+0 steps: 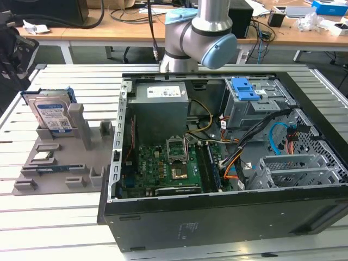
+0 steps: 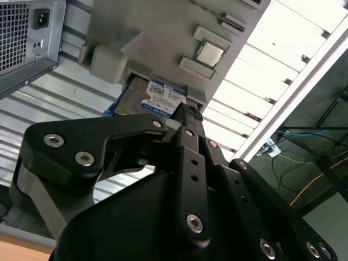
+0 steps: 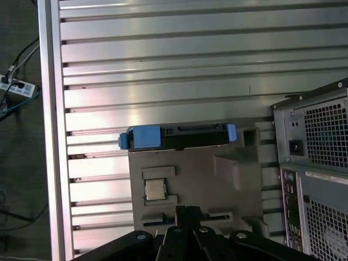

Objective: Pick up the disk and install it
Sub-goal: 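Reach for the disk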

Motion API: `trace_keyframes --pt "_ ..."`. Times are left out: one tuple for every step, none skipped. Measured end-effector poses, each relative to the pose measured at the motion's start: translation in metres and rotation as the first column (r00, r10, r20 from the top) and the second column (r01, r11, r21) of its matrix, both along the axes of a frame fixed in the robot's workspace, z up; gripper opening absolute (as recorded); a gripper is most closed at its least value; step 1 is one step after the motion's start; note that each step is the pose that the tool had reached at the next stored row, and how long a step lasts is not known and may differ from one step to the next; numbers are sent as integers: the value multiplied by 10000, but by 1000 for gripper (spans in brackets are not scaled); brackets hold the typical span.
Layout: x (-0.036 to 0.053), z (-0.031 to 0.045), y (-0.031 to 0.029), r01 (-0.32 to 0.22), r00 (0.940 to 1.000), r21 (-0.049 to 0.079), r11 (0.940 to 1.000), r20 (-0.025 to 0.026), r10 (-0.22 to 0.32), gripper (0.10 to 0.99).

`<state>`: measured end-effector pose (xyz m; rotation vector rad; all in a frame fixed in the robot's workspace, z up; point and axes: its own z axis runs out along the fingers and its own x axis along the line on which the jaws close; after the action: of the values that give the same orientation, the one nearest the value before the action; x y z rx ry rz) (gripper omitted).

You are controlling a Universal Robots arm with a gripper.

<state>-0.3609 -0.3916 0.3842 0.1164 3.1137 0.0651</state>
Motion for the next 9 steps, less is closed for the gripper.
trace_keyframes --pt "-28 -16 14 0 10000 -8 10000 0 0 106" --pt "-45 -30 25 1 10000 -17 10000 1 -1 106" --pt "-64 -50 38 2 10000 -29 10000 0 -2 106" --pt "-78 -70 48 2 10000 -40 10000 0 -2 106" --pt "-88 -89 56 2 10000 -51 10000 0 -2 106" --pt "-96 -109 65 2 10000 -61 10000 2 -2 106" --pt "-103 -134 75 0 10000 -77 10000 1 0 106" --pt "-110 -158 83 1 10000 -92 10000 2 -1 106" --pt "-114 -169 87 0 10000 -101 9999 0 0 106"
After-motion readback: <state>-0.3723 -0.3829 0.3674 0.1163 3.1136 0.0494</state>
